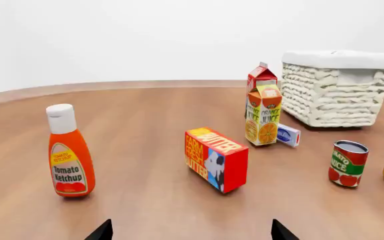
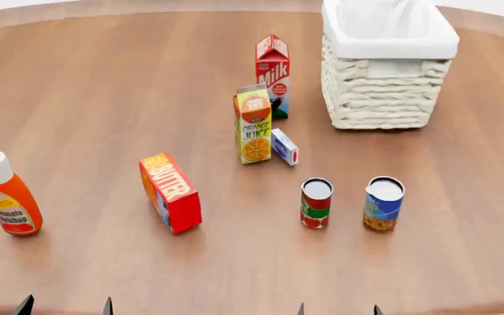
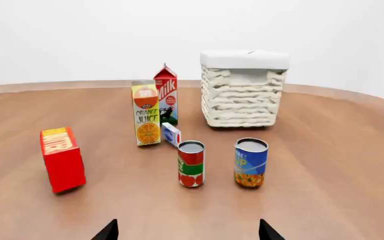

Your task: Pick up the alphabet soup, and put it in the basket.

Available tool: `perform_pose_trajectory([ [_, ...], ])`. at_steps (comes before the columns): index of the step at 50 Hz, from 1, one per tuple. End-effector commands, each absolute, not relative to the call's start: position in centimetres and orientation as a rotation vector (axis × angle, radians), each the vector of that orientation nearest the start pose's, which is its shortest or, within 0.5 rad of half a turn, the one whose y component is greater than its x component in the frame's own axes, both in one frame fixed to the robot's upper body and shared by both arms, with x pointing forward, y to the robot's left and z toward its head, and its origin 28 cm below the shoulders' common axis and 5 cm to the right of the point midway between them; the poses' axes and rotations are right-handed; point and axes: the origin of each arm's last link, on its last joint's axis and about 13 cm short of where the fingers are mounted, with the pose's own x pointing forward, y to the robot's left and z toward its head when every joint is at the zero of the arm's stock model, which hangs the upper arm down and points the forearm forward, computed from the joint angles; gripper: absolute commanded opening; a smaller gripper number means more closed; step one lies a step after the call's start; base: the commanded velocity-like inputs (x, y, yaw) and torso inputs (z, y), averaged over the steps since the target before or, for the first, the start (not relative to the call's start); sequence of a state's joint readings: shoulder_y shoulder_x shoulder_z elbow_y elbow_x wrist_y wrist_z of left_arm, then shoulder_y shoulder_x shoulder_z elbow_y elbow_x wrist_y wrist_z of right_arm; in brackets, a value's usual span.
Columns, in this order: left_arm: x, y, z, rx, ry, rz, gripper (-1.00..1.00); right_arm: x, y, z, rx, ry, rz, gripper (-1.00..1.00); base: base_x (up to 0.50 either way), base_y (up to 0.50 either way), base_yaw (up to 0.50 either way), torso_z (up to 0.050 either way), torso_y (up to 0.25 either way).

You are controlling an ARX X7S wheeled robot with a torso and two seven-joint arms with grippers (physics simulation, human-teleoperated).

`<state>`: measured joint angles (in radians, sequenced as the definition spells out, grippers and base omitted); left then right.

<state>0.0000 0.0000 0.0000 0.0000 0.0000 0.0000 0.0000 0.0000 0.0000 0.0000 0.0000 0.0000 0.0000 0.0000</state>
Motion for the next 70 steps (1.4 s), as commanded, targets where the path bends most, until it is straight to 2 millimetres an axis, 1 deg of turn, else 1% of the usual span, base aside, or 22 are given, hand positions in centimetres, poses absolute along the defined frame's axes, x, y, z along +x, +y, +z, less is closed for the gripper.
perform_pose_trajectory([
  [1,21.0,20.8,1.5,-0.007,-0.007,0.007,1.00,21.0,-9.5,1.3,0.002,0.004,0.008,1.00,0.00,0.00,0.00,0.000,0.000],
  [8,20.7,20.5,1.6,-0.003,-0.004,-0.015,1.00,20.6,-9.2,1.5,0.002,-0.003,0.029,1.00,0.00,0.00,0.00,0.000,0.000],
  [16,20.5,20.5,1.9,-0.030,-0.019,-0.032,1.00,21.0,-9.1,1.2,-0.001,0.004,0.032,1.00,0.00,0.00,0.00,0.000,0.000],
  [20,20.4,20.5,1.9,-0.032,-0.024,-0.031,1.00,20.8,-9.1,1.5,-0.002,-0.001,0.030,1.00,0.00,0.00,0.00,0.000,0.000],
  [28,20.3,20.5,2.0,-0.028,-0.032,-0.030,1.00,20.9,-9.0,1.2,-0.009,0.001,0.031,1.00,0.00,0.00,0.00,0.000,0.000],
  [30,20.3,20.5,2.0,-0.026,-0.033,-0.031,1.00,20.9,-9.0,1.3,-0.030,-0.007,0.006,1.00,0.00,0.00,0.00,0.000,0.000],
  [36,20.1,20.6,2.3,-0.029,-0.050,-0.025,1.00,20.9,-9.2,1.5,0.003,-0.014,0.018,1.00,0.00,0.00,0.00,0.000,0.000],
  [49,20.0,20.5,2.3,-0.028,-0.060,-0.031,1.00,20.9,-9.2,1.5,0.002,-0.022,0.012,1.00,0.00,0.00,0.00,0.000,0.000],
  [55,19.4,20.5,2.9,-0.036,-0.100,-0.038,1.00,20.5,-9.4,2.2,0.014,-0.049,0.023,1.00,0.00,0.00,0.00,0.000,0.000],
  [61,18.7,20.4,3.7,-0.017,-0.161,-0.034,1.00,19.6,-9.7,3.4,0.032,-0.111,0.021,1.00,0.00,0.00,0.00,0.000,0.000],
  [65,18.7,20.3,3.5,-0.009,-0.162,-0.040,1.00,19.7,-9.6,3.0,0.004,-0.109,0.013,1.00,0.00,0.00,0.00,0.000,0.000],
  [67,18.8,20.3,3.5,-0.007,-0.159,-0.039,1.00,19.7,-9.5,3.0,-0.048,-0.124,-0.022,1.00,0.00,0.00,0.00,0.000,0.000],
  [70,18.8,20.4,3.6,-0.011,-0.162,-0.036,1.00,19.8,-9.5,3.0,-0.034,-0.096,-0.001,1.00,0.00,0.00,0.00,0.000,0.000],
])
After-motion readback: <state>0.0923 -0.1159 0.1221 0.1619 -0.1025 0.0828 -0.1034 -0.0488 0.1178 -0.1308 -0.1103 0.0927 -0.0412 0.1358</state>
